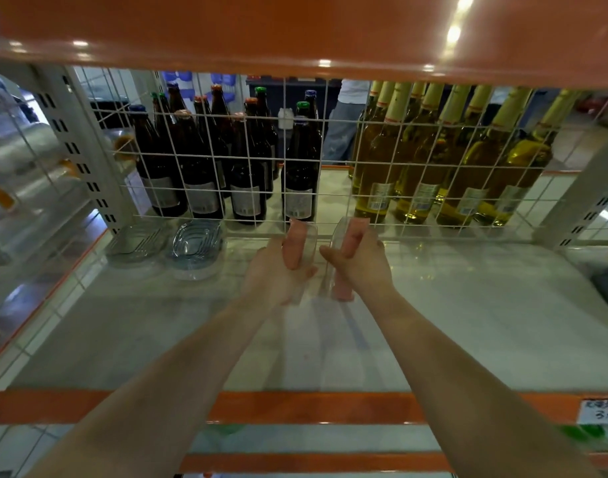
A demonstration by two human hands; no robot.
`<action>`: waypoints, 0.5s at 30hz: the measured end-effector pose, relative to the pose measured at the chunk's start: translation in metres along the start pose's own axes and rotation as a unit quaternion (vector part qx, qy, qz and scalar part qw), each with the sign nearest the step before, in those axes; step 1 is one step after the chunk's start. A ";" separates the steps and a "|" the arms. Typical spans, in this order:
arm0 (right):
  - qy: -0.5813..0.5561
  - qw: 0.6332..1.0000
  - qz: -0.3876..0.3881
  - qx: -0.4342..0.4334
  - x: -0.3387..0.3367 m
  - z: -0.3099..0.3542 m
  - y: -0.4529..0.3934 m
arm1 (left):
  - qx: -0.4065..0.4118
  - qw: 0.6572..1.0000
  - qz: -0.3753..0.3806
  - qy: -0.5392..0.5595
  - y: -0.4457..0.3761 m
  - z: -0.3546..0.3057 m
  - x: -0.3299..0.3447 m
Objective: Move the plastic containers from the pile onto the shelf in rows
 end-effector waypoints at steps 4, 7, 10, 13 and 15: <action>-0.007 1.000 0.002 0.008 -0.003 0.000 -0.003 | 0.013 1.000 -0.004 -0.012 -0.002 0.001 -0.005; -0.065 0.998 -0.014 0.010 -0.012 -0.003 -0.004 | -0.008 0.999 -0.043 0.032 -0.005 0.006 -0.010; -0.151 0.987 -0.024 0.054 -0.020 -0.014 -0.004 | -0.041 0.991 -0.098 0.082 -0.008 0.017 -0.014; -0.100 0.992 -0.011 0.073 -0.020 -0.027 -0.005 | -0.061 0.986 -0.119 0.099 -0.010 0.034 -0.010; -0.068 0.994 0.007 0.081 -0.021 -0.033 -0.002 | -0.054 0.990 -0.108 0.066 -0.010 0.040 -0.005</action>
Point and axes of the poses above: each hand's wrist, its own y-axis away from the middle knuckle, its own x-axis out of the palm, z = x × y, the point moved 4 cm from there along -y, towards the middle knuckle, and after that the axes turned 3 degrees about -y, right-handed, at the moved point
